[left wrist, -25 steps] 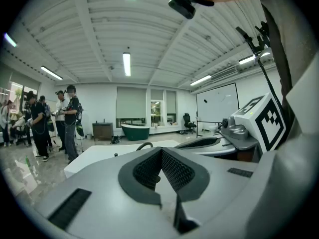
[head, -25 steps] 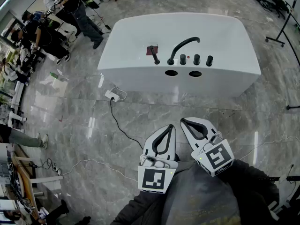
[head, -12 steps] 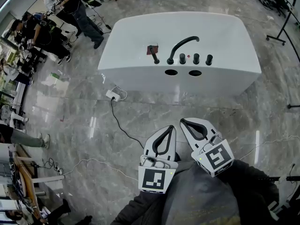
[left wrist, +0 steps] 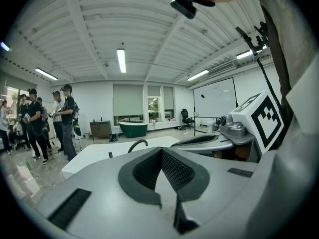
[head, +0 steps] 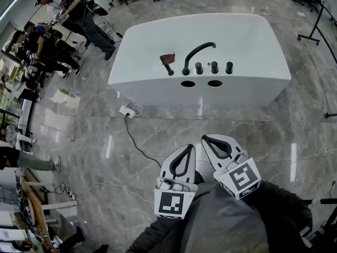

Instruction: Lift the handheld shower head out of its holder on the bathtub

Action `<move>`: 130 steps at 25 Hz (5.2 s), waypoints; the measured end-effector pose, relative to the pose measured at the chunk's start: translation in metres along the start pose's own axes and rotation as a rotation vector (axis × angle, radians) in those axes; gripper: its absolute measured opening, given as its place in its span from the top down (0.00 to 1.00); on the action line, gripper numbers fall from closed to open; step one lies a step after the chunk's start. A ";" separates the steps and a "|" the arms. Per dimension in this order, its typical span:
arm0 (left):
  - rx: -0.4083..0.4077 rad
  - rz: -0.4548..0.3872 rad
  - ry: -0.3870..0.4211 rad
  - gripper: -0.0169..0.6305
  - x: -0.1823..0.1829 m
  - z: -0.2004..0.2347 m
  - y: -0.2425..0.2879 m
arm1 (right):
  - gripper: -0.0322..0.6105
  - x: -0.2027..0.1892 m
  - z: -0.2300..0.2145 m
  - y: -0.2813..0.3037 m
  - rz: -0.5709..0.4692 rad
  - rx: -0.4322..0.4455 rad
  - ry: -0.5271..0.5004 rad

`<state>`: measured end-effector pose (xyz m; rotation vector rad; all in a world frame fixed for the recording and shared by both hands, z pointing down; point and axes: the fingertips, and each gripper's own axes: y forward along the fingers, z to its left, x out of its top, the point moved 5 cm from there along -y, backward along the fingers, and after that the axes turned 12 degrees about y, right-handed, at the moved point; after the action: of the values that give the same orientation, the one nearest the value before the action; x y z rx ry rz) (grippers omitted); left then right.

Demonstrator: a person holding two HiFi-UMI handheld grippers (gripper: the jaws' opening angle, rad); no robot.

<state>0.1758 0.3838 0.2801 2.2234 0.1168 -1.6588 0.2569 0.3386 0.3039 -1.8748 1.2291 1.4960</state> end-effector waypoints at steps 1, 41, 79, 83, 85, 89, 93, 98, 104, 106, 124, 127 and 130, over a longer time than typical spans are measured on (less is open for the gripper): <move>0.004 0.003 0.001 0.97 0.002 -0.004 0.003 | 0.94 0.001 -0.005 -0.004 0.002 0.001 0.001; -0.031 -0.024 -0.095 0.97 -0.068 0.184 0.081 | 0.94 0.013 -0.027 0.201 0.086 -0.100 -0.008; -0.035 0.104 -0.124 0.97 -0.071 0.262 0.236 | 0.94 0.054 -0.159 0.317 0.107 -0.081 0.053; 0.000 0.121 -0.119 0.97 -0.064 0.266 0.256 | 0.94 0.063 -0.179 0.326 0.103 -0.045 0.053; 0.013 0.123 -0.111 0.97 -0.059 0.267 0.264 | 0.94 0.067 -0.188 0.331 0.097 -0.030 0.059; 0.036 0.145 -0.111 0.97 -0.054 0.269 0.276 | 0.94 0.082 -0.203 0.341 0.079 -0.005 0.056; 0.055 0.170 -0.100 0.97 -0.053 0.278 0.283 | 0.94 0.082 -0.210 0.352 0.079 0.014 0.082; 0.034 0.186 -0.111 0.97 -0.065 0.283 0.295 | 0.94 0.073 -0.220 0.365 0.088 -0.002 0.098; -0.003 0.154 -0.119 0.97 -0.074 0.308 0.308 | 0.94 0.072 -0.223 0.385 0.100 -0.054 0.090; -0.020 0.143 -0.120 0.97 -0.074 0.316 0.311 | 0.94 0.076 -0.223 0.391 0.098 -0.076 0.083; -0.155 0.090 -0.167 0.97 -0.109 0.417 0.341 | 0.94 0.091 -0.218 0.476 0.085 -0.259 0.047; -0.173 0.074 -0.169 0.97 -0.112 0.433 0.348 | 0.94 0.097 -0.216 0.483 0.071 -0.297 0.043; -0.185 0.069 -0.168 0.97 -0.112 0.443 0.351 | 0.94 0.104 -0.216 0.487 0.065 -0.325 0.029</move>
<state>-0.1640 -0.0749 0.3606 1.9240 0.1429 -1.7154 -0.0355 -0.1143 0.3632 -2.0829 1.1225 1.7991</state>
